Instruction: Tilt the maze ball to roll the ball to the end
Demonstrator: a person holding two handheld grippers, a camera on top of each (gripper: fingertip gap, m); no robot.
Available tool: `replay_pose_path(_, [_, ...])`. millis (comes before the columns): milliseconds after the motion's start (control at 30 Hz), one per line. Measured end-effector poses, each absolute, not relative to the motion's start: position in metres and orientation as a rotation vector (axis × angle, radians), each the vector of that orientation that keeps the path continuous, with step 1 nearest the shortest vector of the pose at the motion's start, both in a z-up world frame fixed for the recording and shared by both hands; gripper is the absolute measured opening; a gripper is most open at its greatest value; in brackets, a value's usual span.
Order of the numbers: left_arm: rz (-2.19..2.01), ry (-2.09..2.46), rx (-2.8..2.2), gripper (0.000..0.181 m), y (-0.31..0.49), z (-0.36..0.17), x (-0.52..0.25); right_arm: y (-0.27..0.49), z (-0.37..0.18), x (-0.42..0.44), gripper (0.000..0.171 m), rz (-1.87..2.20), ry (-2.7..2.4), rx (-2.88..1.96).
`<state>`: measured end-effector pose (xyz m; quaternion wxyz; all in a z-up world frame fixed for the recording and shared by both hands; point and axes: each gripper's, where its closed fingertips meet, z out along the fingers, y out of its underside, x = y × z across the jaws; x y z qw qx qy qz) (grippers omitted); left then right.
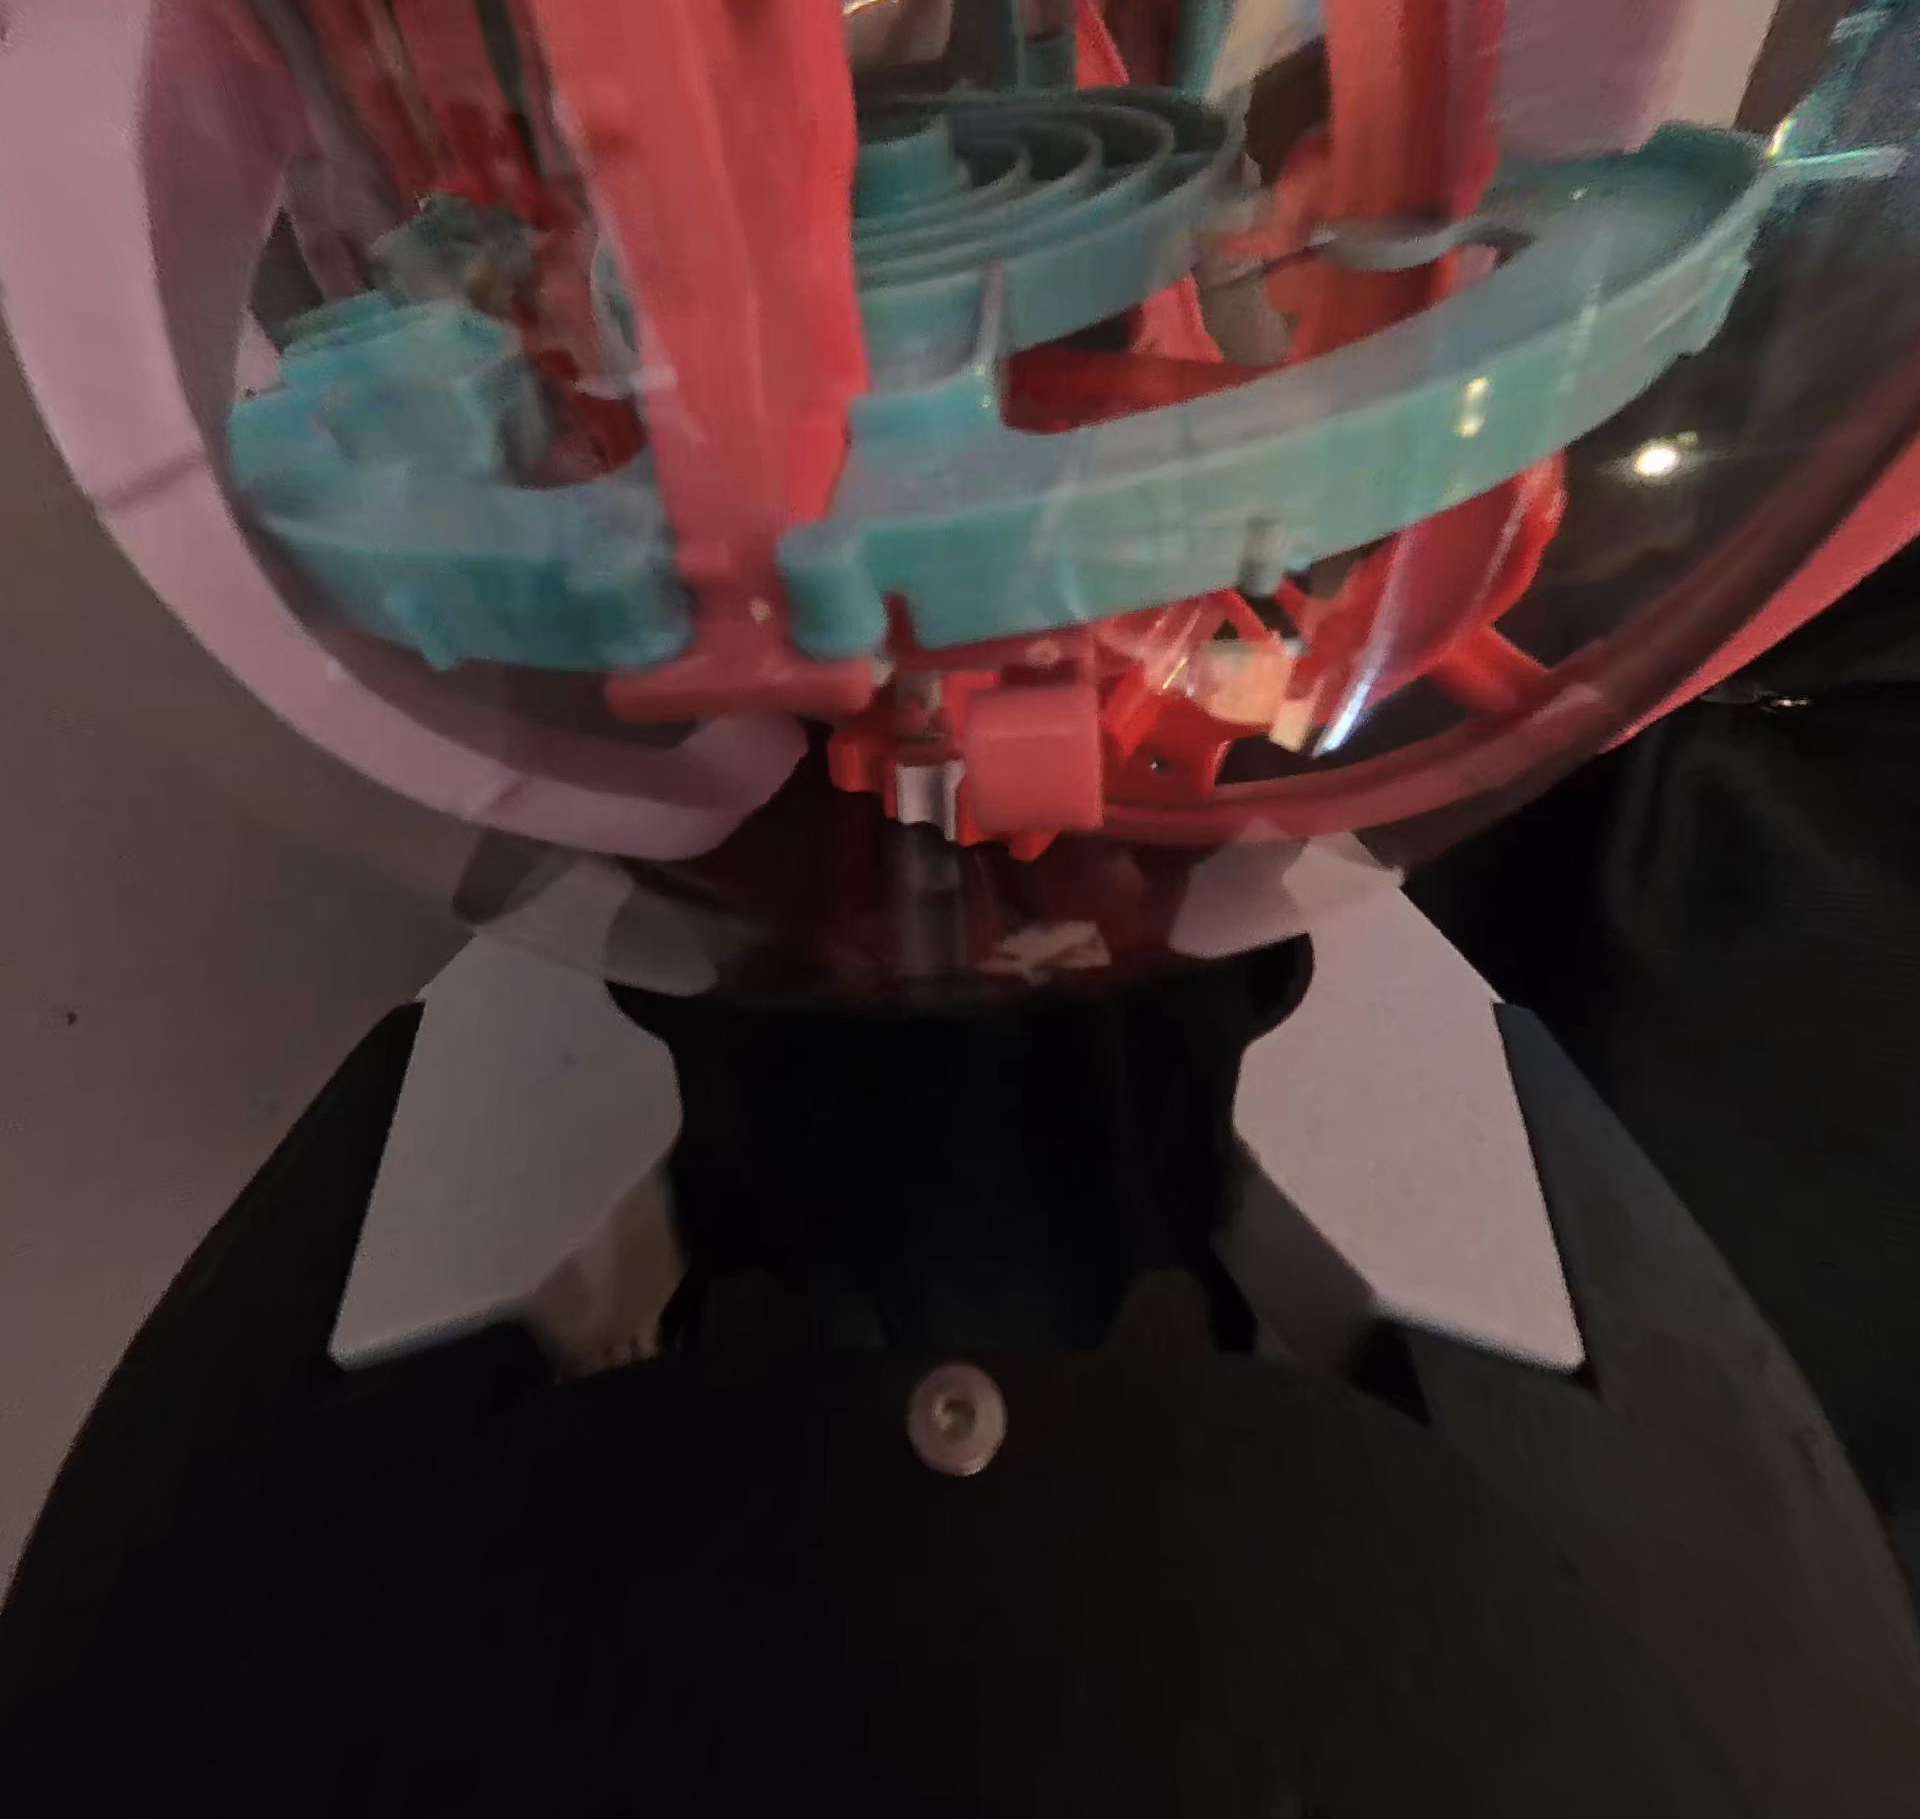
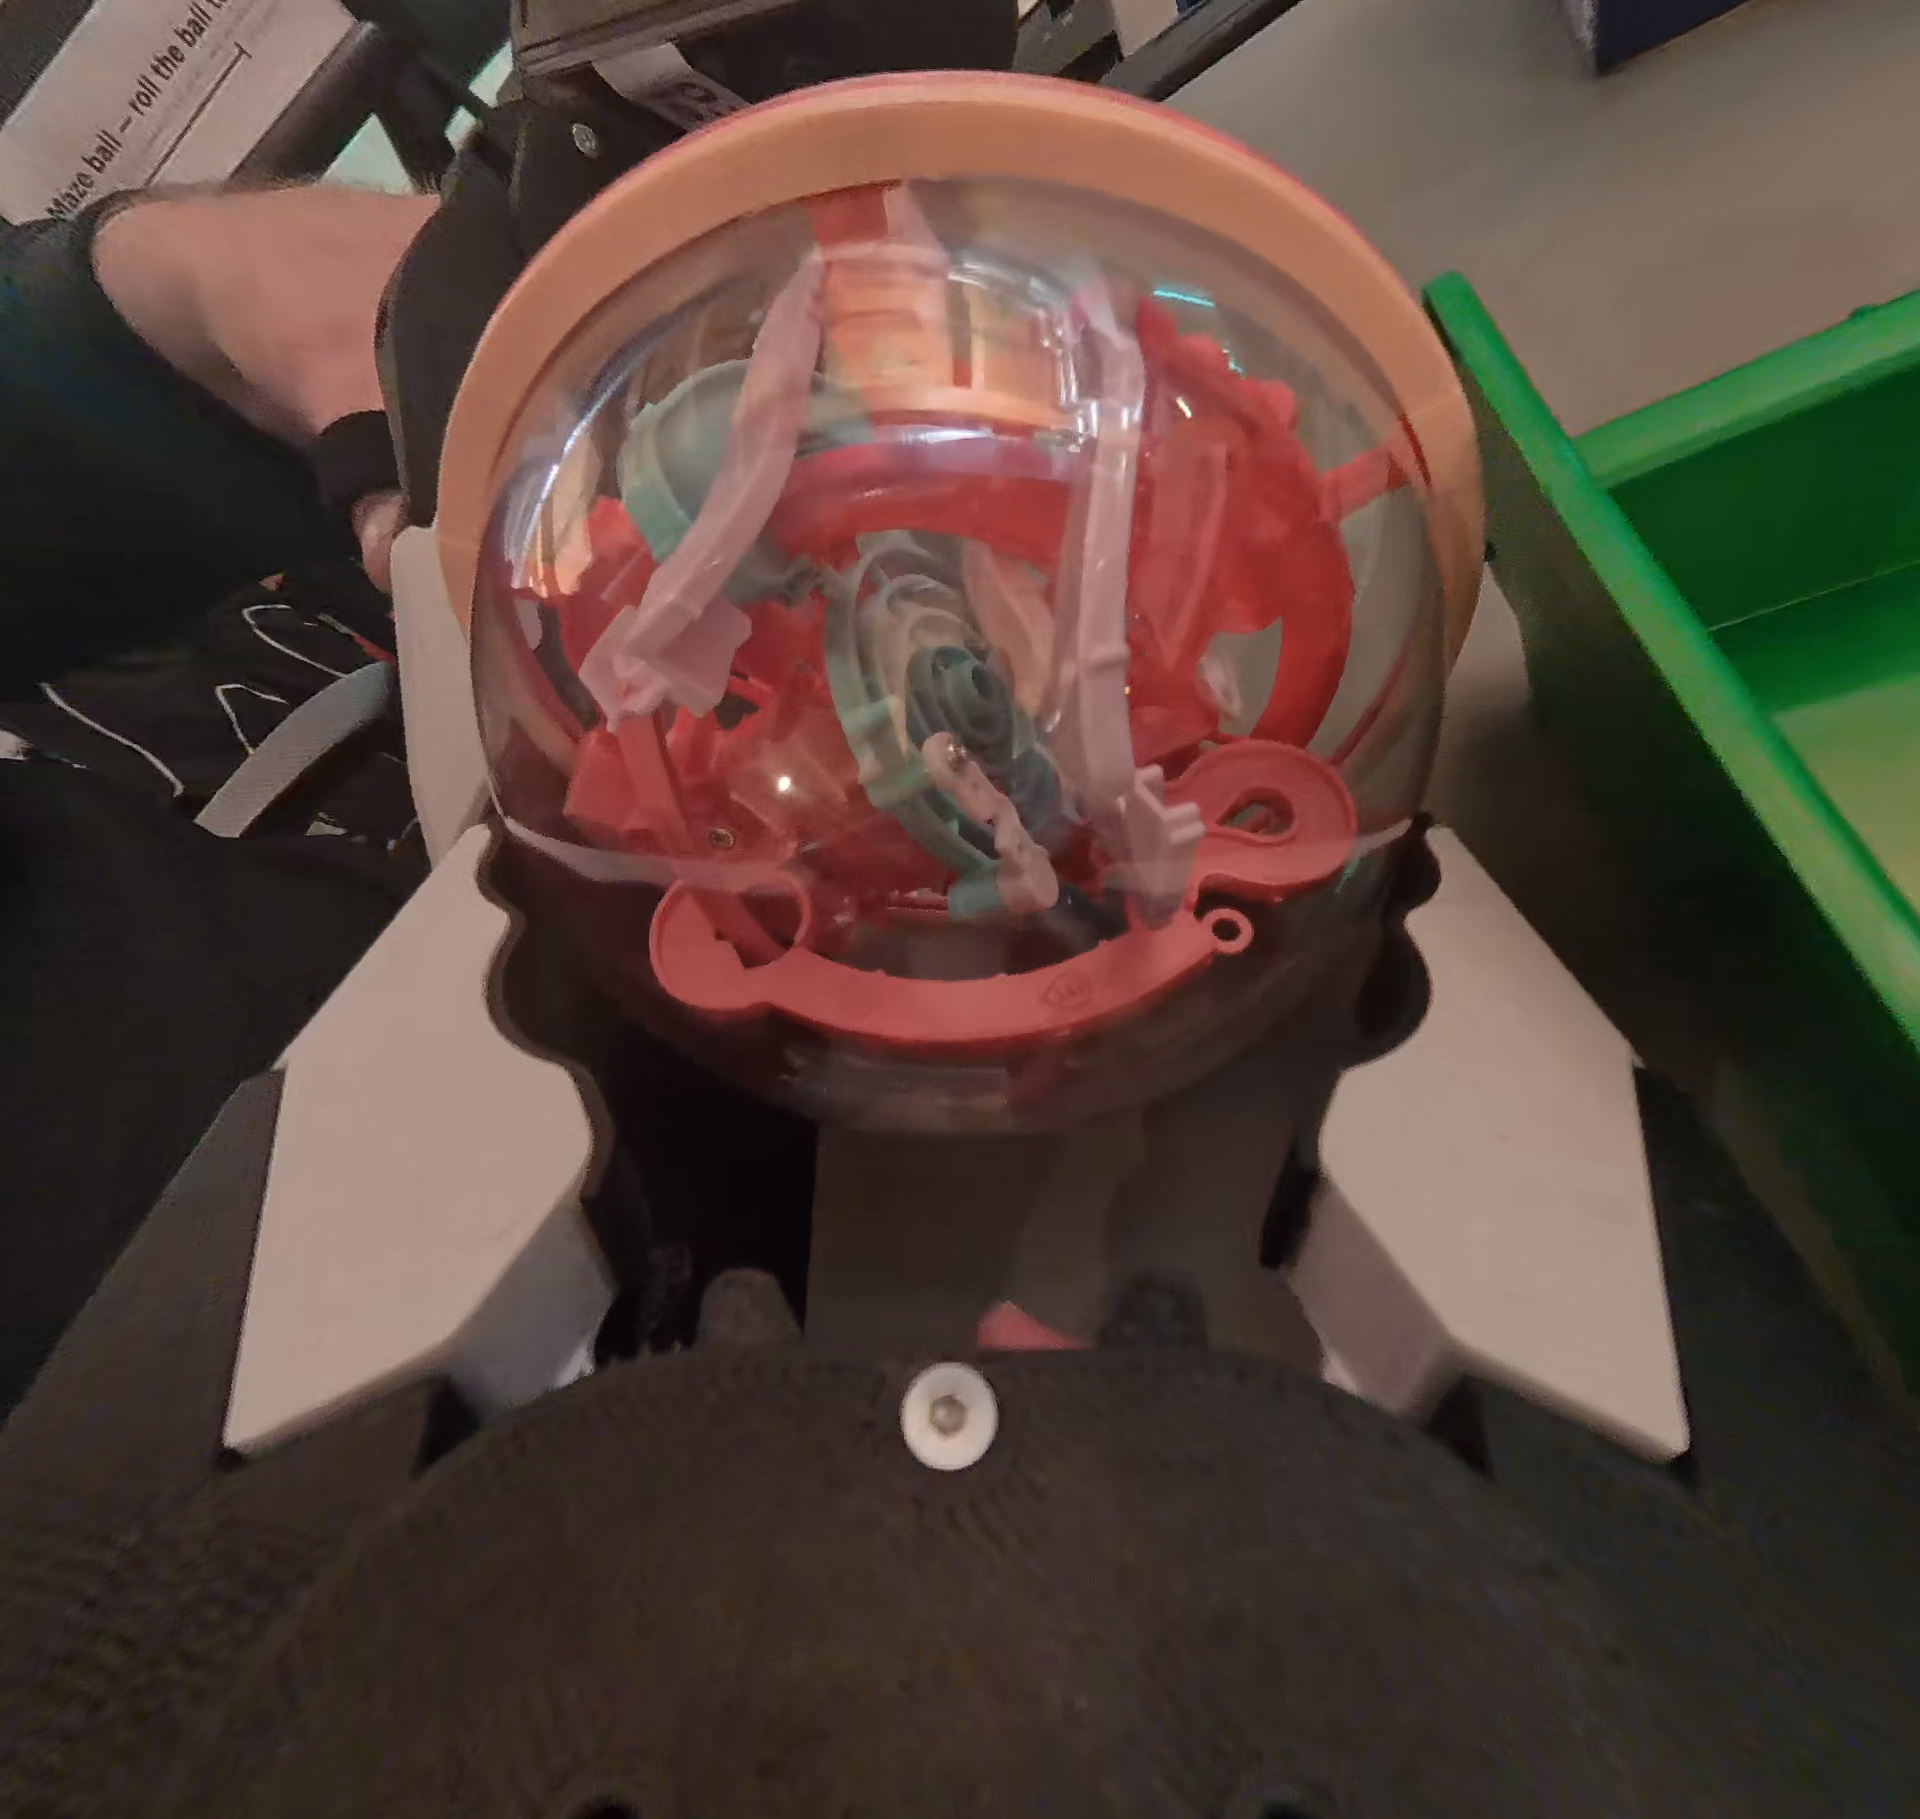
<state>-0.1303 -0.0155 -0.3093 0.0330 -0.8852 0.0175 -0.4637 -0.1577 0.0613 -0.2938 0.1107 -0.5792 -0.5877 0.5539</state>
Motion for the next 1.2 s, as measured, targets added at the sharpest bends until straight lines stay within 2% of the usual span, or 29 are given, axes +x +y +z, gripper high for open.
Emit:
replay_pose_path(233, [-1.442, 0.057, -2.727, 0.109, -0.014, -0.304, -0.137, 0.062, -0.293, -0.154, 0.155, 1.588, -1.778, -1.655])
replay_pose_path(500, [-1.386, 0.034, -2.711, 0.107, -0.012, -0.303, -0.143, 0.067, -0.297, -0.147, 0.141, 1.483, -1.856, -1.636])
replay_pose_path(933, [-0.948, 0.033, -2.566, 0.109, -0.003, -0.321, -0.149, 0.067, -0.295, -0.151, 0.137, 1.474, -1.813, -1.642])
replay_pose_path(1200, [-0.907, 0.068, -2.567, 0.108, -0.004, -0.326, -0.149, 0.069, -0.291, -0.151, 0.136, 1.382, -1.812, -1.601])
